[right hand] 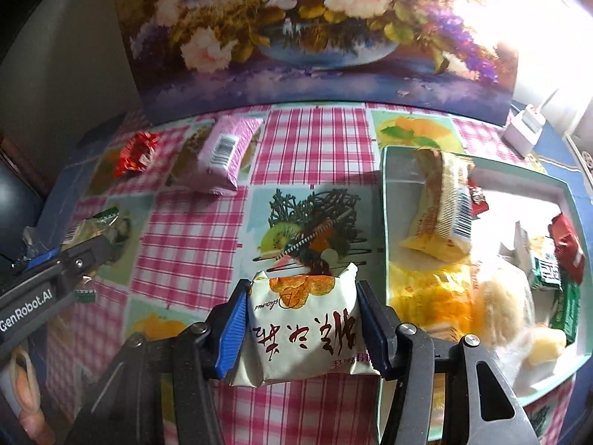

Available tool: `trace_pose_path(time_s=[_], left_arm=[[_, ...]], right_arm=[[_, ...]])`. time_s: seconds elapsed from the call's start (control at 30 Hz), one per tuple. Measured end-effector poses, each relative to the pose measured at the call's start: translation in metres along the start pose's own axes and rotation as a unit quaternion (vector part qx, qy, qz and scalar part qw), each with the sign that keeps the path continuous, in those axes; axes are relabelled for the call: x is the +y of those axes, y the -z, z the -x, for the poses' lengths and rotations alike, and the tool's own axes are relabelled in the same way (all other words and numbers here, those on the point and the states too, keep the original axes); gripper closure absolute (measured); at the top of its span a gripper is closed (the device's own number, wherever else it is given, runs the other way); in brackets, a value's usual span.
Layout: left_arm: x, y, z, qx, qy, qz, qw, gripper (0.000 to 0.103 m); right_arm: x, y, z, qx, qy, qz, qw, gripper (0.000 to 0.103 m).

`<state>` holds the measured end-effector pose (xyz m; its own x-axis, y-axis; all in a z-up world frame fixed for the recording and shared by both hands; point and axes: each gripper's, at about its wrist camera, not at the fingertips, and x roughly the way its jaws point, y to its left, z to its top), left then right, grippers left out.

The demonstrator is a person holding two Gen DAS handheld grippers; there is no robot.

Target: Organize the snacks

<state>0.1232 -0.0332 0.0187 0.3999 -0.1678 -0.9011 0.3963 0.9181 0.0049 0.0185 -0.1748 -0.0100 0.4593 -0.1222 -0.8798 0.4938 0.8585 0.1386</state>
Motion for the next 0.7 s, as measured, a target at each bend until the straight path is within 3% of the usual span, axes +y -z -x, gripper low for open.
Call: trace_pose_path(time_s=[0.43,0.7], left_arm=[[-0.018,0.0,0.048,-0.049,-0.013,0.0,0.9987,0.049],[-0.032,-0.003,0.075,-0.08,0.013,0.005,0.9967,0.049]], right_arm=[[-0.015,-0.006,0.025,-0.023,-0.021,-0.03,0.999,0.044],[-0.033,-0.013,0.042,-0.037,-0.012,-0.053,0.998,0.044]])
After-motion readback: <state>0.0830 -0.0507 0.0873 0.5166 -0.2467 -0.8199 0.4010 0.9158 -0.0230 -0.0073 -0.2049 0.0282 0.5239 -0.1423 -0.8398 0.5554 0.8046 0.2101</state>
